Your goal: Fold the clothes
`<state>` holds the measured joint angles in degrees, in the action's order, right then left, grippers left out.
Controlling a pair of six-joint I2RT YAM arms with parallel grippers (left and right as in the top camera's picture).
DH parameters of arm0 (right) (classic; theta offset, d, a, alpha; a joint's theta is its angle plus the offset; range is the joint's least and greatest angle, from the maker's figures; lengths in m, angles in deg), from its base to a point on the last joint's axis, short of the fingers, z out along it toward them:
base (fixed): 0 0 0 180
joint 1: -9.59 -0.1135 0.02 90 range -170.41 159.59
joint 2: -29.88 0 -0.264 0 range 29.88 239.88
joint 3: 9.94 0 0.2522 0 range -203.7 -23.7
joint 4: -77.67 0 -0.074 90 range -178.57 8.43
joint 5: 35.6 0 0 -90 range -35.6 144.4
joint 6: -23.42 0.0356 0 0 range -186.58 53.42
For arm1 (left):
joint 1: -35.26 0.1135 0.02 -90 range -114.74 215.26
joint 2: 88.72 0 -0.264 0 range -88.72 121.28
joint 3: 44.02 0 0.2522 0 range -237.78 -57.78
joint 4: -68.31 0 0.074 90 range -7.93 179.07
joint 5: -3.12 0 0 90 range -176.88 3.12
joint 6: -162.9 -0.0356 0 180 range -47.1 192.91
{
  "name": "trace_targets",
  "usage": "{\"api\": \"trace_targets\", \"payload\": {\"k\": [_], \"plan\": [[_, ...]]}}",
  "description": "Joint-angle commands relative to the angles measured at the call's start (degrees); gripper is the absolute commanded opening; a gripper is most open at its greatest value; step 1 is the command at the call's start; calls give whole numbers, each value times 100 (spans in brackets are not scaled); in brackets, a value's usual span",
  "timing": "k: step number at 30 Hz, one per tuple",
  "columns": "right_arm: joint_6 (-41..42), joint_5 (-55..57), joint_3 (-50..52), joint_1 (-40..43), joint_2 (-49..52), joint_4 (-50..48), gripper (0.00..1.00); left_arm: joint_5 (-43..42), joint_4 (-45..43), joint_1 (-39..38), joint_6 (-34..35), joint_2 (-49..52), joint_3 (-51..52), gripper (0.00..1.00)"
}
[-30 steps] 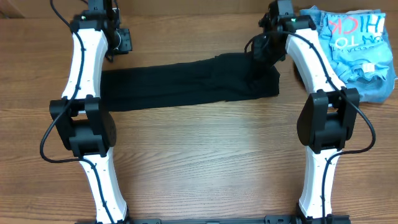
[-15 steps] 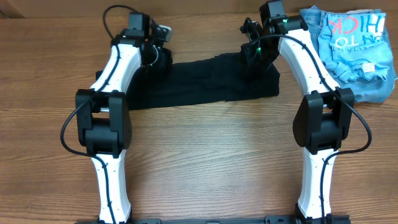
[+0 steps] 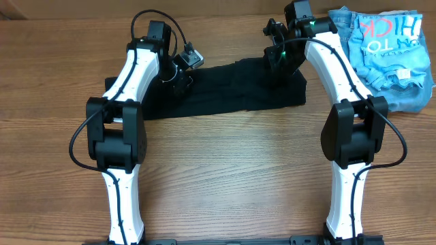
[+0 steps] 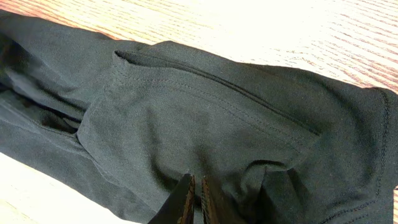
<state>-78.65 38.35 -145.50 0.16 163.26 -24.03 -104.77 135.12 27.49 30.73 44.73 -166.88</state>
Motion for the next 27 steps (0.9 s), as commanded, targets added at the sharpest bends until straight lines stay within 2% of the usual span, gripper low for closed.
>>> {"api": "trace_targets", "payload": {"k": [1, 11, 13, 15, 18, 20, 27], "plan": [[-39, 13, 31, 7, -50, -13, 11, -431, 184, 26, -221, -129, -166, 54], [-39, 13, 31, 7, -50, -11, 19, -192, 278, 24, -221, -155, -11, 53], [-39, 13, 31, 7, -50, -13, 19, 94, 245, 24, -219, -155, 101, 52], [-39, 13, 31, 7, -50, -13, 19, 315, 179, 24, -212, -155, 101, 48], [-39, 15, 31, 7, -50, -9, 20, 330, 175, 35, -197, -155, 101, 47], [-39, 15, 31, 9, -50, 2, 20, 330, 175, 35, -197, -155, 101, 42], [-37, 315, 31, 17, -50, 55, 24, 330, 267, 35, -195, -155, 101, 33]]}}
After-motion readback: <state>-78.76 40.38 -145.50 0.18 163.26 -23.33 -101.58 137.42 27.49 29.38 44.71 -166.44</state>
